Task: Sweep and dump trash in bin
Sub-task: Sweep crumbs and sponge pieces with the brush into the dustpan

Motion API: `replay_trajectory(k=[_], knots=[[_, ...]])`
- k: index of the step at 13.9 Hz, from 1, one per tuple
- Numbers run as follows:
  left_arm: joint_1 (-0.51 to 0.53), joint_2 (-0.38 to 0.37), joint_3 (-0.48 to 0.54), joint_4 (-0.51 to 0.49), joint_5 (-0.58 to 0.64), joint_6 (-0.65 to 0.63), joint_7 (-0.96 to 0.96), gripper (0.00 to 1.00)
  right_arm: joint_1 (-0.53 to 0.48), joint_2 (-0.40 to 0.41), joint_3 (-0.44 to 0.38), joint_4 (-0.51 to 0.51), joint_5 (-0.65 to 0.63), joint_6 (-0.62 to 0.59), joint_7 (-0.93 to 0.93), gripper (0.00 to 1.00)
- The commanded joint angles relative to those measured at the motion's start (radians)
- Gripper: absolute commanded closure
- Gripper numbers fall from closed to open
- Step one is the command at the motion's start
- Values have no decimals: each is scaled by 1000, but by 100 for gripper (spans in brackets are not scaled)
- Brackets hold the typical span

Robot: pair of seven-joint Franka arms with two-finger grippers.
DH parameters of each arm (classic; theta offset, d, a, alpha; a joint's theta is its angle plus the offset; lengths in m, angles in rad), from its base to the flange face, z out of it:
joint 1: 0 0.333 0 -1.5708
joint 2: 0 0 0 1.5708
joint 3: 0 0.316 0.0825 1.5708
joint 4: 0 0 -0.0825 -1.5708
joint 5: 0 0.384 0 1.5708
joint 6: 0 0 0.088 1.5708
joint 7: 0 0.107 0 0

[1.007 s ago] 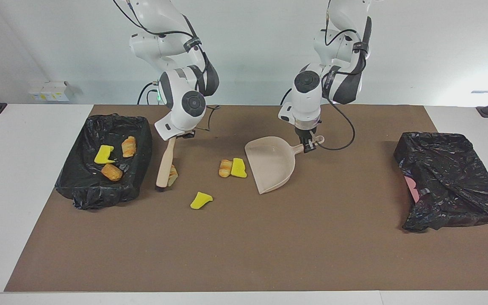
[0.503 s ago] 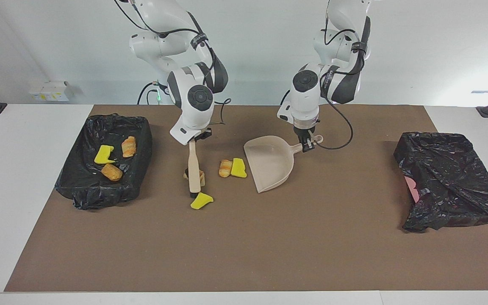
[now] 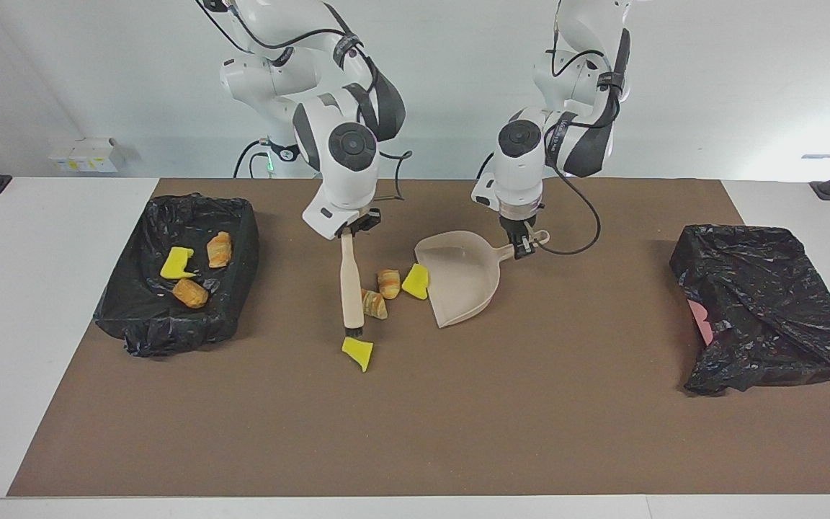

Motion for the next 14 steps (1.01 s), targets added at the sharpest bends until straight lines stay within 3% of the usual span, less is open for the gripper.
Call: replay_trajectory(k=[1, 3, 6, 9, 14], knots=[[-14, -32, 9, -46, 24, 23, -10, 100, -63, -22, 3, -35, -44, 0, -97, 100], [-14, -32, 9, -46, 22, 25, -13, 100, -82, -19, 3, -53, -115, 68, -162, 100], [-14, -32, 9, -45, 22, 19, -65, 100, -105, -39, 6, -152, -106, 112, -162, 100], [-16, -34, 6, -45, 22, 8, -84, 100, -90, -64, 9, -266, -43, 139, -199, 100], [-16, -38, 6, -46, 22, 6, -84, 100, 62, -62, 14, -269, 189, 172, -188, 100]])
